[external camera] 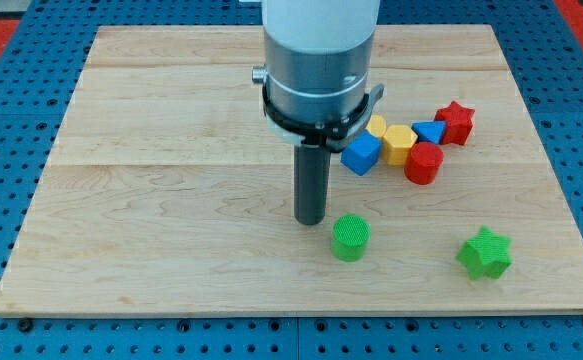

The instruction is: Point your arm at the red circle

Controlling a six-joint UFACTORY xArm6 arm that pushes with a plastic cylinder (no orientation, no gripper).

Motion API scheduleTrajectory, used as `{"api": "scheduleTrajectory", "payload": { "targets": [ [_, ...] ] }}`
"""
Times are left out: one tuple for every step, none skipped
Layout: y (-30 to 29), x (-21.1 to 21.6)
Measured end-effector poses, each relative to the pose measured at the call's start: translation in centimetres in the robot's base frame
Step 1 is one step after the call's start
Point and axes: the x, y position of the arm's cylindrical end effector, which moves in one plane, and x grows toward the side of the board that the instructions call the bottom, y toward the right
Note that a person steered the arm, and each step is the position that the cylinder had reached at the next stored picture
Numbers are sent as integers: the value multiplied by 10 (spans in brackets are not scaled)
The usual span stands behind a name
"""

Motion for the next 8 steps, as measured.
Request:
{"api": "scheduleTrajectory", "payload": {
  "targets": [
    [58,19],
    [95,19],
    [95,19],
    [95,16],
    [95,8],
    [95,-5],
    [95,-14],
    [94,-3]
  ]
}}
